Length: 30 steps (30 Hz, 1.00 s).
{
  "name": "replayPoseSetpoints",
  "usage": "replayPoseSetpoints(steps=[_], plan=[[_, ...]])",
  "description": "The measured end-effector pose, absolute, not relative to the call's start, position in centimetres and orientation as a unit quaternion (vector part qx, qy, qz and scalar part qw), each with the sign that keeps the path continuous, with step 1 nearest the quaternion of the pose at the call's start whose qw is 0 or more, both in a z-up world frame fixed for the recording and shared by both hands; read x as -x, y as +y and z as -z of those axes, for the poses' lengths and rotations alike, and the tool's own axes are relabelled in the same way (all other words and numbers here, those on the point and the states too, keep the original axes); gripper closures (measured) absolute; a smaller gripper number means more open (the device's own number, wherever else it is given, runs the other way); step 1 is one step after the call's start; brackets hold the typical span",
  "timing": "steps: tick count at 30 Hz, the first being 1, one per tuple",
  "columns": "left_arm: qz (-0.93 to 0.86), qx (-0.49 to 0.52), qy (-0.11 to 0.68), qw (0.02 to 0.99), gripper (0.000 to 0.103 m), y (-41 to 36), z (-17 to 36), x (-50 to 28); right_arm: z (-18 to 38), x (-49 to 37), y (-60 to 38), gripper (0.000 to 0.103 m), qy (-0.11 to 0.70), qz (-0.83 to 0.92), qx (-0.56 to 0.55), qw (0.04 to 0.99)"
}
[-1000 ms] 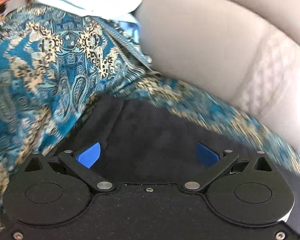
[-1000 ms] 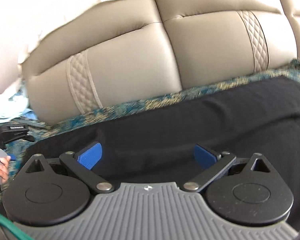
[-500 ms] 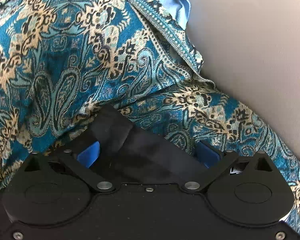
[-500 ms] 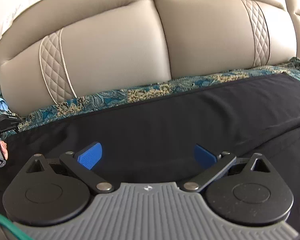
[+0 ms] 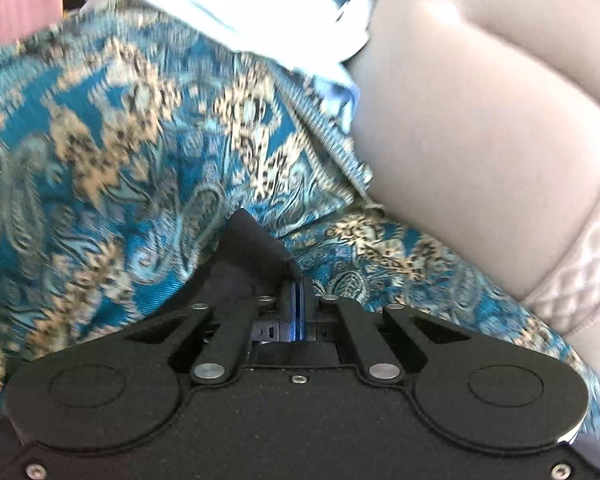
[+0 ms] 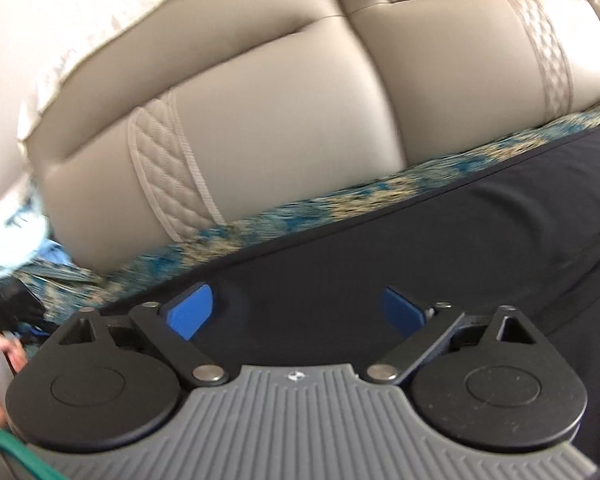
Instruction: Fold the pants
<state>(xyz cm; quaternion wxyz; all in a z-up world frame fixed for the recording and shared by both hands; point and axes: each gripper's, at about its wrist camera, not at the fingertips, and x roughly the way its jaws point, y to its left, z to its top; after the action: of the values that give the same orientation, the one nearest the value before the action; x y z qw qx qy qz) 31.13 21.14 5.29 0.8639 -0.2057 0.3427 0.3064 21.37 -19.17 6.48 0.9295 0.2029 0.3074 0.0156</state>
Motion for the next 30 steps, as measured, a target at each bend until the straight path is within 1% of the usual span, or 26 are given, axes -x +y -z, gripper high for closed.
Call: replayPoseSetpoints(steps=[3, 5, 8, 15, 19, 22, 24, 25, 26, 30], plan=[[-0.277, 0.208, 0.328, 0.879, 0.101, 21.0, -6.8, -28.7, -6.4, -20.8, -17.4, 0.017, 0.302, -0.033, -0.234, 0.924], [-0.258, 0.211, 0.317, 0.888, 0.101, 20.9, -8.9, -26.7, -6.1, -20.3, -16.1, 0.029, 0.302, -0.040, -0.252, 0.919], [-0.237, 0.203, 0.305, 0.900, 0.101, 20.6, -10.4, -23.9, -5.4, -19.7, -13.9, 0.036, 0.306, -0.065, -0.272, 0.910], [-0.213, 0.221, 0.301, 0.903, 0.101, 21.1, -11.0, -19.2, -3.6, -20.0, -8.7, 0.037, 0.341, -0.138, -0.324, 0.872], [-0.204, 0.235, 0.300, 0.902, 0.101, 21.8, -10.8, -18.2, -2.2, -21.1, -6.2, 0.037, 0.370, -0.149, -0.352, 0.847], [-0.199, 0.231, 0.299, 0.904, 0.101, 21.9, -10.6, -17.8, -1.4, -21.6, -5.0, 0.037, 0.377, -0.153, -0.358, 0.841], [-0.199, 0.228, 0.299, 0.905, 0.101, 21.9, -10.3, -17.6, -1.3, -22.3, -4.4, 0.042, 0.376, -0.150, -0.352, 0.844], [-0.199, 0.228, 0.300, 0.905, 0.101, 21.9, -10.2, -17.5, -1.4, -22.7, -4.3, 0.049, 0.377, -0.143, -0.348, 0.847], [-0.198, 0.228, 0.300, 0.905, 0.101, 21.9, -10.1, -17.4, -1.5, -23.0, -4.3, 0.052, 0.380, -0.134, -0.346, 0.847], [-0.196, 0.232, 0.297, 0.906, 0.101, 21.9, -9.8, -17.1, -1.5, -24.6, -5.1, 0.052, 0.390, -0.104, -0.363, 0.840]])
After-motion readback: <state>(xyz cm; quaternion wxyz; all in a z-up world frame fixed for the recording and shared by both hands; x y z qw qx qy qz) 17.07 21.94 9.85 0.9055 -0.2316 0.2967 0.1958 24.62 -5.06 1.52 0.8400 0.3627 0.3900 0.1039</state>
